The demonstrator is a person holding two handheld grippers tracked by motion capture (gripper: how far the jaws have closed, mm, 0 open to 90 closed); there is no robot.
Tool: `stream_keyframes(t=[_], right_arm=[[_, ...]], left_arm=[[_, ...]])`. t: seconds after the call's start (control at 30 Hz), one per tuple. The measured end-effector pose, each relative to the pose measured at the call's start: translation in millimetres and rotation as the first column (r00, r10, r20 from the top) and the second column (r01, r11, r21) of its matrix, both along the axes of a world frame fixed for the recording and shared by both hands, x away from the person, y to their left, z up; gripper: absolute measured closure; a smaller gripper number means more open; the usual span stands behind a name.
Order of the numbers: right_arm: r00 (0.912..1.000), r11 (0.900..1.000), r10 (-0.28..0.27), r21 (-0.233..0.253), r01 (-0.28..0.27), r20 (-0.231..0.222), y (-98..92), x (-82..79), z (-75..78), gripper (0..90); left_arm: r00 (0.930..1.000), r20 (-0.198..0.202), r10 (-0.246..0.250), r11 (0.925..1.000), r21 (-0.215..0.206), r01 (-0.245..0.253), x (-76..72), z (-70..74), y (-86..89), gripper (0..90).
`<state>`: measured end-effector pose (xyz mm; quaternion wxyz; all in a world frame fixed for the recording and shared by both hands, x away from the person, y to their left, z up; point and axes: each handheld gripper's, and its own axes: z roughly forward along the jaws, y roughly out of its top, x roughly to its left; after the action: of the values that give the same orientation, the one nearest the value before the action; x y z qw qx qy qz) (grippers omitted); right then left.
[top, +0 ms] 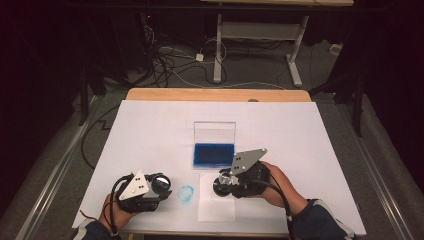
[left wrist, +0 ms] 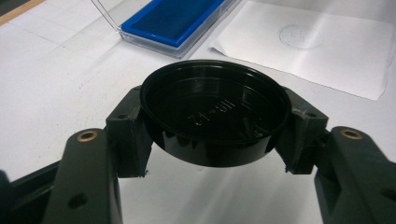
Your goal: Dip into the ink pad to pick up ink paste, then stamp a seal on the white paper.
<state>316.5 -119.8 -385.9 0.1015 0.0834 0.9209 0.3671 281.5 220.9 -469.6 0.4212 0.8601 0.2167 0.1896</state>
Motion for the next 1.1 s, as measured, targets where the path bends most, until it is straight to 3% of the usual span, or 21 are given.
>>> stream_keyframes(t=[1.1], right_arm=[[0.9995, 0.999, 0.031, -0.025, -0.031, -0.010, 6.5, -4.0, -11.3, 56.5]], left_arm=[[1.0000, -0.003, -0.006, 1.0000, 0.002, 0.006, 0.9, 0.8, -0.9, 36.2]])
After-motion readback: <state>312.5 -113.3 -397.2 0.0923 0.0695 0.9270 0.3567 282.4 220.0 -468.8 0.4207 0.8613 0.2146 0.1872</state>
